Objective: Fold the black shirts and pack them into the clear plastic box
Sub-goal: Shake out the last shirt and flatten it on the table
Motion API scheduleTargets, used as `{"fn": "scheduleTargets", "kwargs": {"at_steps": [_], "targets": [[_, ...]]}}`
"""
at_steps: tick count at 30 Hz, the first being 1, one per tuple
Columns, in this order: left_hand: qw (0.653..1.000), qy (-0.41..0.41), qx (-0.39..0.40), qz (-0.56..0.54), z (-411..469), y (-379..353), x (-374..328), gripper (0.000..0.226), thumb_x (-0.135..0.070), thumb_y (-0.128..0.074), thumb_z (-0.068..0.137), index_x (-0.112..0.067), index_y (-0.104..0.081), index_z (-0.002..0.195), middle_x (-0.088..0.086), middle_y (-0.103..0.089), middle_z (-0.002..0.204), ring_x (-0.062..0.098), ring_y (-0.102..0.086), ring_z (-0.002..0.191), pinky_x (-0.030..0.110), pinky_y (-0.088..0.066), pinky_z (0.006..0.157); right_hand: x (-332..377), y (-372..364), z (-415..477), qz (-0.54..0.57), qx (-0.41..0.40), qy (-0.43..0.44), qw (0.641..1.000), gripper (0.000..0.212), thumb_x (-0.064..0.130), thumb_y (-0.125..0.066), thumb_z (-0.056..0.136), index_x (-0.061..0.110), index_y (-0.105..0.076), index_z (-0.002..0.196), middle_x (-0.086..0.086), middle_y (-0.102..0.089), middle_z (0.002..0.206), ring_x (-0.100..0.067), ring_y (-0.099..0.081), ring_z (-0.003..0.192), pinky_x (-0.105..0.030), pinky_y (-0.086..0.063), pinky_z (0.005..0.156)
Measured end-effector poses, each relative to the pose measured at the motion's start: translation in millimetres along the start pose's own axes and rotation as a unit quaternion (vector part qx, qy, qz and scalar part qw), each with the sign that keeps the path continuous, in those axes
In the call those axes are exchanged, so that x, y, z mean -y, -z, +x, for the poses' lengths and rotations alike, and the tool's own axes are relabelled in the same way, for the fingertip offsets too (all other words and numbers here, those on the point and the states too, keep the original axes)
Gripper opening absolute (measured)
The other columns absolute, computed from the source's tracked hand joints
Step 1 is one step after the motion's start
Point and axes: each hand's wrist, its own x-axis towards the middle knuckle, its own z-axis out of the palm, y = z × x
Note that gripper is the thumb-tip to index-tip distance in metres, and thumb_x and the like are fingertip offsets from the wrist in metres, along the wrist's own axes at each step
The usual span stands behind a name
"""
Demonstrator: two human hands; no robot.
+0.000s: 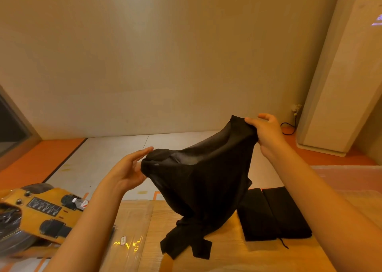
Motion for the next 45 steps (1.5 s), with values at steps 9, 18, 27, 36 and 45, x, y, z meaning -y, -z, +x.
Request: {"fn": "scheduleTargets", "kwargs": {"at_steps": [9, 18, 27, 36, 45], "targets": [[1.0, -0.012, 0.002, 0.013, -4, -16, -4, 0.031, -0.015, -0.065, 0.076, -0.013, -0.07, 0.106, 0.011, -0.072, 0.103, 0.026, -0.069, 0.091, 0.032, -0.06, 0.062, 9, 10, -5, -0.09, 0.146, 0.028, 0.985, 0.019, 0.012, -0.064, 0.09, 0.013, -0.067, 0.109, -0.003, -0.067, 0.101, -0.016, -0.064, 0.096, -0.021, -0.052, 0.071], [0.968, -0.155, -0.031, 0.196, -2, -27, -21, 0.031, 0.001, -0.056, 0.091, -0.014, -0.065, 0.116, 0.009, -0.063, 0.116, 0.023, -0.059, 0.111, 0.041, -0.049, 0.096, 30, 21, -7, -0.217, 0.176, 0.118, 0.953, 0.009, 0.017, -0.066, 0.089, 0.016, -0.07, 0.097, 0.004, -0.064, 0.093, -0.009, -0.06, 0.087, -0.017, -0.049, 0.065], [0.8, -0.391, -0.116, 0.44, -22, -66, -54, 0.003, -0.015, -0.067, 0.089, -0.014, -0.067, 0.091, 0.007, -0.066, 0.091, 0.019, -0.063, 0.087, 0.025, -0.053, 0.075, 56, 30, 3, -0.498, 0.086, 0.227, 0.833, 0.017, 0.03, -0.049, 0.1, 0.015, -0.056, 0.105, -0.007, -0.058, 0.106, -0.027, -0.056, 0.1, -0.043, -0.05, 0.084], [0.788, -0.392, -0.118, 0.459, -60, -95, -91, 0.016, -0.004, -0.065, 0.088, -0.016, -0.066, 0.099, 0.005, -0.066, 0.095, 0.016, -0.061, 0.089, 0.022, -0.046, 0.077, 102, 31, -6, -0.374, 0.037, 0.349, 0.859, 0.02, 0.026, -0.044, 0.102, 0.007, -0.05, 0.101, -0.005, -0.053, 0.088, -0.018, -0.05, 0.078, -0.026, -0.039, 0.06], [0.779, -0.465, -0.134, 0.397, -101, -128, -120, 0.014, -0.022, -0.064, 0.091, -0.013, -0.063, 0.08, 0.006, -0.063, 0.078, 0.016, -0.06, 0.074, 0.024, -0.05, 0.069, 162, 22, -26, -0.225, 0.054, 0.441, 0.868, 0.011, 0.021, -0.043, 0.102, 0.011, -0.046, 0.099, 0.006, -0.05, 0.085, -0.011, -0.048, 0.082, -0.004, -0.037, 0.06]]}}
